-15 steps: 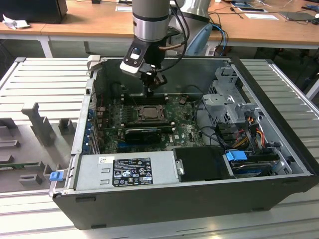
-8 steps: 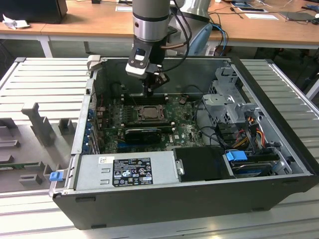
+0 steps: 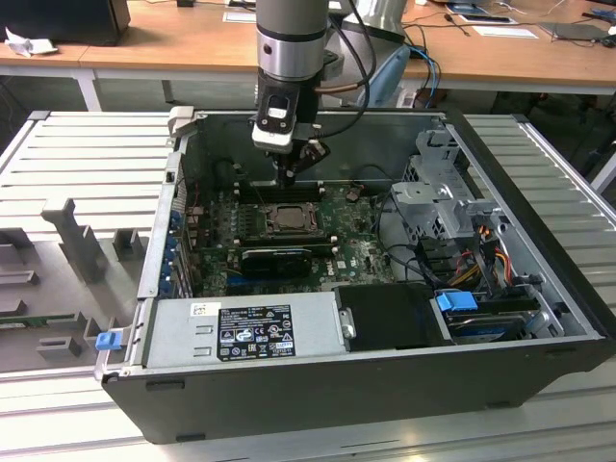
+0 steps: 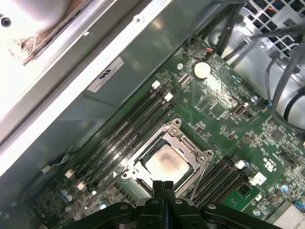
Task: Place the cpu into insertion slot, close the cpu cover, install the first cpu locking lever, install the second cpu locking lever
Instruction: 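Install the first cpu locking lever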
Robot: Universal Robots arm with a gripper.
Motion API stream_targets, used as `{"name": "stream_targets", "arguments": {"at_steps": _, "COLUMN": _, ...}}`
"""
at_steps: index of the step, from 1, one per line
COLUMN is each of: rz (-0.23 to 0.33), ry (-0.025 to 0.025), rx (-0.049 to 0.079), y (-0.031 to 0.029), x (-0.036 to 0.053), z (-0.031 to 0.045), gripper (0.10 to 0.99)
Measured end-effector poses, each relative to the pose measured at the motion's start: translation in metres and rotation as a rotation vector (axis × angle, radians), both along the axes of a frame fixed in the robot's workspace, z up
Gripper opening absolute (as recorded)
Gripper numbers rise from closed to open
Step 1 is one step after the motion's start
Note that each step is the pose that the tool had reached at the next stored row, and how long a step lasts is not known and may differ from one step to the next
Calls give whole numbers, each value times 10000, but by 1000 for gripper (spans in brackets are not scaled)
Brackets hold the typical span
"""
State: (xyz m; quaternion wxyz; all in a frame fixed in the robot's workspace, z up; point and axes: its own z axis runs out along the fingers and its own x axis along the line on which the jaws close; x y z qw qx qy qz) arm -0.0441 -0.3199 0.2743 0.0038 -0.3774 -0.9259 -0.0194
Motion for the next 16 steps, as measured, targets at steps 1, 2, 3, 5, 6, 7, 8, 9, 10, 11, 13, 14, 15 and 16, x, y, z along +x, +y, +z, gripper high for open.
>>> {"name": "stream_targets", "arguments": {"at_steps": 1, "rz": 163, "ry": 0, "rx": 0, "y": 0, "x": 0, "z": 0, "gripper": 106}}
{"name": "stream_targets", "arguments": {"at_steps": 2, "rz": 363, "ry": 0, "rx": 0, "y": 0, "x": 0, "z": 0, "gripper": 106}}
{"name": "stream_targets", "arguments": {"at_steps": 3, "rz": 543, "ry": 0, "rx": 0, "y": 0, "x": 0, "z": 0, "gripper": 106}}
{"name": "stream_targets", "arguments": {"at_steps": 5, "rz": 880, "ry": 0, "rx": 0, "y": 0, "x": 0, "z": 0, "gripper": 106}}
{"name": "stream_targets", "arguments": {"at_steps": 6, "rz": 1030, "ry": 0, "rx": 0, "y": 0, "x": 0, "z": 0, "gripper": 106}}
{"name": "stream_targets", "arguments": {"at_steps": 7, "rz": 1178, "ry": 0, "rx": 0, "y": 0, "x": 0, "z": 0, "gripper": 106}}
{"name": "stream_targets", "arguments": {"at_steps": 8, "rz": 1510, "ry": 0, "rx": 0, "y": 0, "x": 0, "z": 0, "gripper": 106}}
{"name": "stream_targets", "arguments": {"at_steps": 9, "rz": 1772, "ry": 0, "rx": 0, "y": 0, "x": 0, "z": 0, "gripper": 106}}
{"name": "stream_targets", "arguments": {"at_steps": 10, "rz": 2071, "ry": 0, "rx": 0, "y": 0, "x": 0, "z": 0, "gripper": 106}}
{"name": "stream_targets", "arguments": {"at_steps": 11, "rz": 2478, "ry": 1, "rx": 0, "y": 0, "x": 0, "z": 0, "gripper": 106}}
{"name": "stream_targets", "arguments": {"at_steps": 13, "rz": 2871, "ry": 0, "rx": 0, "y": 0, "x": 0, "z": 0, "gripper": 106}}
{"name": "stream_targets", "arguments": {"at_steps": 14, "rz": 3055, "ry": 0, "rx": 0, "y": 0, "x": 0, "z": 0, "gripper": 106}}
{"name": "stream_targets", "arguments": {"at_steps": 15, "rz": 3300, "ry": 0, "rx": 0, "y": 0, "x": 0, "z": 0, "gripper": 106}}
{"name": "stream_targets", "arguments": {"at_steps": 16, "rz": 3433, "ry": 0, "rx": 0, "y": 0, "x": 0, "z": 0, "gripper": 106}}
